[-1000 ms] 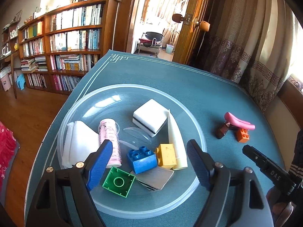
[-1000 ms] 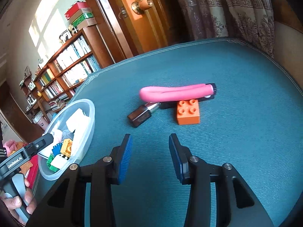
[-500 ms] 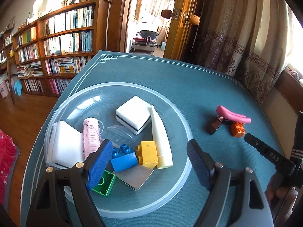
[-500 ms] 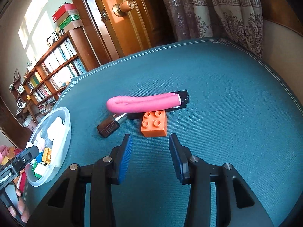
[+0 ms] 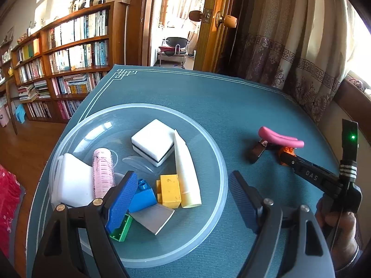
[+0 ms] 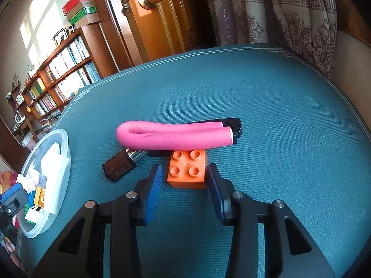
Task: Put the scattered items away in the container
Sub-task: 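Withdraw both tools from the bowl toward the orange brick and perfume bottle, then grasp the orange Duplo brick with the right tool while the left tool grasps the brown perfume bottle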
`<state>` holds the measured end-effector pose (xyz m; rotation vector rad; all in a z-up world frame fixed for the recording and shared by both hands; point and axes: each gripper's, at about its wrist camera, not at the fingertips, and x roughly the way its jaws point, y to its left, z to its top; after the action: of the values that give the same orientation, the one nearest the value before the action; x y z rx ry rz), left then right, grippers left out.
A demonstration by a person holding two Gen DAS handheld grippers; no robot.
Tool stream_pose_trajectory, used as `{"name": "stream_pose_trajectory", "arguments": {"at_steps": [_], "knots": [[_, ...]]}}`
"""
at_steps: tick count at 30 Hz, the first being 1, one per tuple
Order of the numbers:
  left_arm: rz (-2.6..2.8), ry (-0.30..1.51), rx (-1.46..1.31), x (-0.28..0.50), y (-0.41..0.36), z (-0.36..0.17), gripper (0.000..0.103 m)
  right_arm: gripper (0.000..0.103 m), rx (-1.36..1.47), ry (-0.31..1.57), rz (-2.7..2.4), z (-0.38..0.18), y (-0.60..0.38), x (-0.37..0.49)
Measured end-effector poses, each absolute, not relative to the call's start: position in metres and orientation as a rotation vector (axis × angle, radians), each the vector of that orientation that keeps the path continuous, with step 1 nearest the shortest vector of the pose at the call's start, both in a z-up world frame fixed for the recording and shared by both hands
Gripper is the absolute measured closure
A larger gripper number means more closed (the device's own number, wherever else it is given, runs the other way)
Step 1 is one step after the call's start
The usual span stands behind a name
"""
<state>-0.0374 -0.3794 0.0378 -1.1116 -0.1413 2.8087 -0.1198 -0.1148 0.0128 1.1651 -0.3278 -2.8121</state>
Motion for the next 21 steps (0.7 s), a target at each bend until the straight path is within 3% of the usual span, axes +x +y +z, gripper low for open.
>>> {"name": "stream_pose_trajectory", "arguments": {"at_steps": [3, 4, 21], "knots": [[2.801, -0.126, -1.112, -0.04, -0.372, 0.038, 0.019, 0.061, 1.178, -0.308, -2.808, 0.012, -0.115, -0.121], [2.798, -0.118, -1.111, -0.041, -0.369, 0.038, 0.019, 0.066, 1.185, -0.295, -2.815, 0.012, -0.115, -0.121], [2.72, 0.148, -1.078, -0.062, -0.297, 0.037, 0.019, 0.066, 1.198, -0.337, -2.847, 0.012, -0.069, -0.099]]}}
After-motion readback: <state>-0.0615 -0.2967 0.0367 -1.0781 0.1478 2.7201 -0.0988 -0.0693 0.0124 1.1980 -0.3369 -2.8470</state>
